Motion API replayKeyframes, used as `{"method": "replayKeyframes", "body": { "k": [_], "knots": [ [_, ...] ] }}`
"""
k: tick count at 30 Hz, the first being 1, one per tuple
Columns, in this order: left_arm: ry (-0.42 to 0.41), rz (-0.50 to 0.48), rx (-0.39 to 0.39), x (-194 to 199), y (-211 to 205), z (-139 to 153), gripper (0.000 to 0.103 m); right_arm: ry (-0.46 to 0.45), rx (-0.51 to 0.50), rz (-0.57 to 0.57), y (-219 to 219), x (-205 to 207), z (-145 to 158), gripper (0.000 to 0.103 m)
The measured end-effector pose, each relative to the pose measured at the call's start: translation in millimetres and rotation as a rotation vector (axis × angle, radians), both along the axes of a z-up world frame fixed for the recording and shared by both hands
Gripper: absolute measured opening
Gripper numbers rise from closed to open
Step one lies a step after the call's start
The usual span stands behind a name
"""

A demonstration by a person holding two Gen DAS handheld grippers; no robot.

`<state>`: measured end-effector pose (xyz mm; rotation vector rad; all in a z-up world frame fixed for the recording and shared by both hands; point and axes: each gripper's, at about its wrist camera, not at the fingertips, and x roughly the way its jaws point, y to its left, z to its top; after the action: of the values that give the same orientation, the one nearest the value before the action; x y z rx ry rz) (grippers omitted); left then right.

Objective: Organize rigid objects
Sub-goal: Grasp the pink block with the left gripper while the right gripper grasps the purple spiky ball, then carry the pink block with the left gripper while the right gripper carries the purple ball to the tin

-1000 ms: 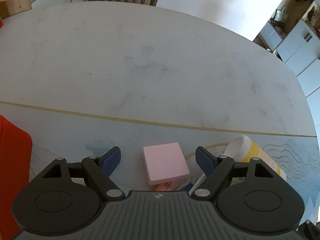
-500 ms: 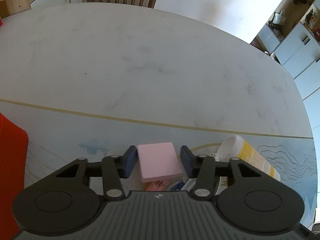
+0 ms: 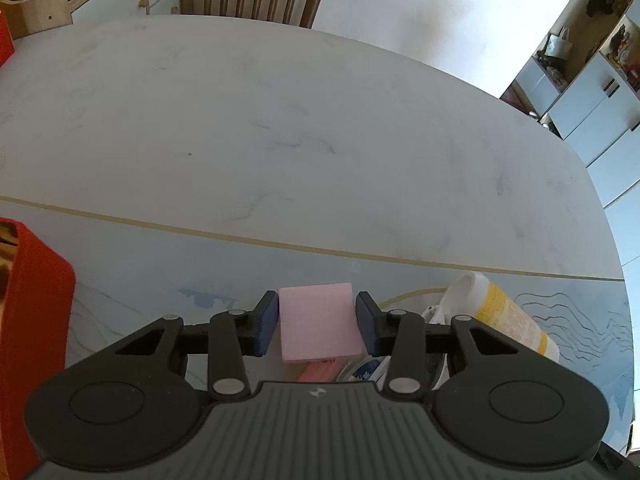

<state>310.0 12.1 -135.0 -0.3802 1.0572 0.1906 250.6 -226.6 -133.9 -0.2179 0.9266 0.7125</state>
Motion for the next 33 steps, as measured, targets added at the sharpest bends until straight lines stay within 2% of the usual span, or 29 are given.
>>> {"method": "replayKeyframes", "body": {
  "k": [9, 20, 29, 33],
  "knots": [
    [-0.038, 0.018, -0.006, -15.0, 6.8, 10.7, 0.041, 0.003, 0.063, -0.042, -13.4, -6.6, 18.8, 0.064],
    [-0.086, 0.011, -0.038, -52.0, 13.2, 35.0, 0.041, -0.014, 0.095, -0.023, -9.4, -30.6, 52.1, 0.064],
    [-0.148, -0.015, -0.039, -94.9, 31.5, 62.7, 0.041, -0.046, 0.134, 0.017, 16.7, -42.3, 81.7, 0.064],
    [-0.178, -0.006, -0.005, -113.7, 44.1, 77.4, 0.041, -0.06, 0.151, 0.047, 38.6, -47.0, 93.7, 0.064]
  ]
}}
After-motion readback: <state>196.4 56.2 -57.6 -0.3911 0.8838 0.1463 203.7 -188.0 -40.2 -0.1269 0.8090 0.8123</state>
